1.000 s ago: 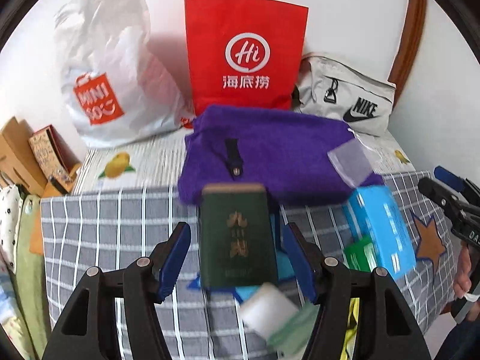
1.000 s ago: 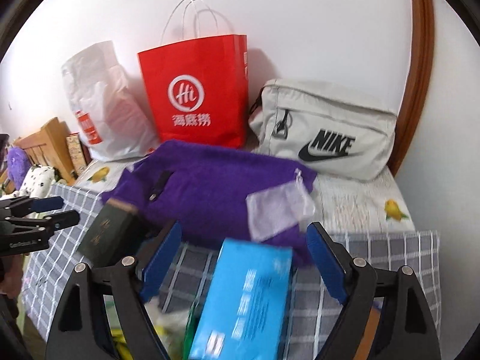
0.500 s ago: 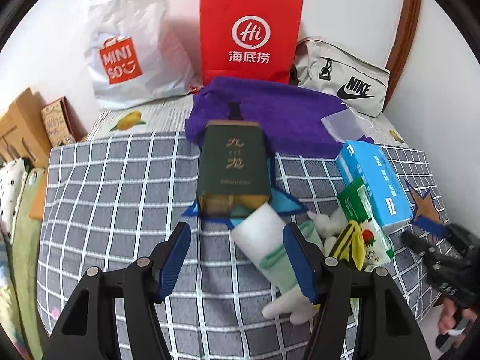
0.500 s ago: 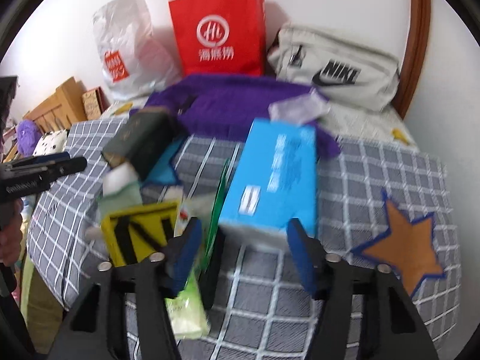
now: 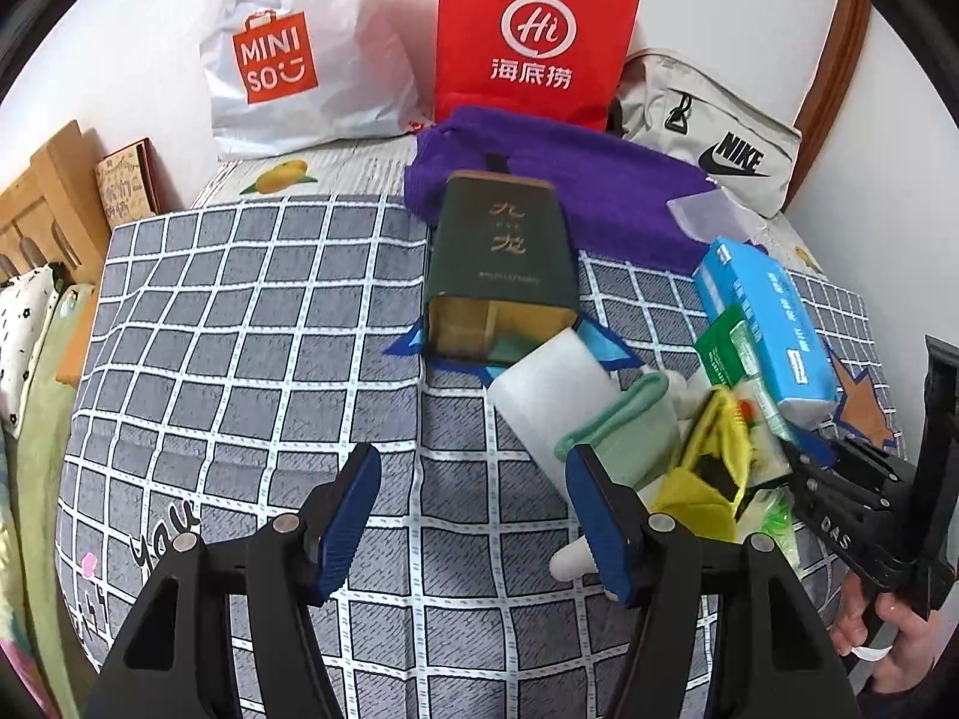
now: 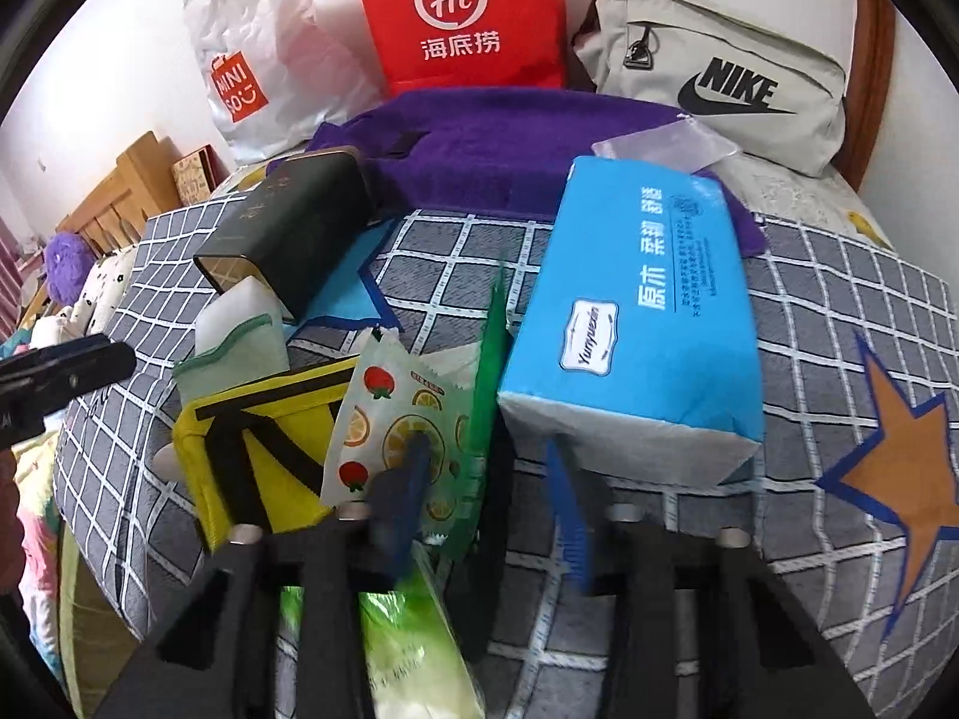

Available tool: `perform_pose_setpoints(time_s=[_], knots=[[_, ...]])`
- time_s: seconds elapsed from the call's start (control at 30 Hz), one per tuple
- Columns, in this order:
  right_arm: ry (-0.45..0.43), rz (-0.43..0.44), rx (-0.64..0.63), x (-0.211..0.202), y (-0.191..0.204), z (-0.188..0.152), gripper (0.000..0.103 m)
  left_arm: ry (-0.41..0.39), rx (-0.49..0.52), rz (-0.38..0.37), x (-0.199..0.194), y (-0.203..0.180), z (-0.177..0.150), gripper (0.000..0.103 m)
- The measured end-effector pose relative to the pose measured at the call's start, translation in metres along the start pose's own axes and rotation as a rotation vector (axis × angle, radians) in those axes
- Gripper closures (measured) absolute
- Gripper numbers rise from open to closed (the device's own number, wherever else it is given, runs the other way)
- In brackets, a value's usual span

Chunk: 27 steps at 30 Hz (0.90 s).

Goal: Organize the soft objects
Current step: 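Move the right gripper to the green wipes packet while the left returns to the yellow pouch, then grasp the green wipes packet with the right gripper while the left grasps the yellow pouch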

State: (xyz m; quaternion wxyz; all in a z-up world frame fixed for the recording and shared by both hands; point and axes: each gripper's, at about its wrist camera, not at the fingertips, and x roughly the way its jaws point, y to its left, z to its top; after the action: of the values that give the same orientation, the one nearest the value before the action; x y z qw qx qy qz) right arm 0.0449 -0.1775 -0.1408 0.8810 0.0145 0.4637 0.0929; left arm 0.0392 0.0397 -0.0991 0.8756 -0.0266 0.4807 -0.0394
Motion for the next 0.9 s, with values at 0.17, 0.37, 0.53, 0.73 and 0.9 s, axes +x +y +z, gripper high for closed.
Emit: perform_pose_setpoints(time_s=[0.17, 0.37, 0.53, 0.73, 0.9], knots=[[-0.027, -0.004, 0.002, -0.003, -0.001, -0.006, 0.097, 0.003, 0.013, -0.023, 0.002, -0.002, -0.002, 0.041], [-0.072, -0.009, 0.010, -0.028, -0.005, -0.008, 0.098, -0.015, 0.018, -0.097, -0.006, -0.009, -0.001, 0.041], [-0.101, -0.018, -0.011, -0.045, -0.004, -0.011, 0.098, -0.010, 0.059, -0.145, -0.010, -0.028, -0.006, 0.041], [-0.122, -0.021, -0.007, -0.064, -0.012, -0.020, 0.098, 0.023, 0.123, -0.181, -0.002, -0.062, -0.013, 0.041], [-0.140, -0.059, -0.007, -0.075, -0.019, -0.026, 0.098, 0.058, 0.161, -0.172, 0.010, -0.084, -0.021, 0.041]])
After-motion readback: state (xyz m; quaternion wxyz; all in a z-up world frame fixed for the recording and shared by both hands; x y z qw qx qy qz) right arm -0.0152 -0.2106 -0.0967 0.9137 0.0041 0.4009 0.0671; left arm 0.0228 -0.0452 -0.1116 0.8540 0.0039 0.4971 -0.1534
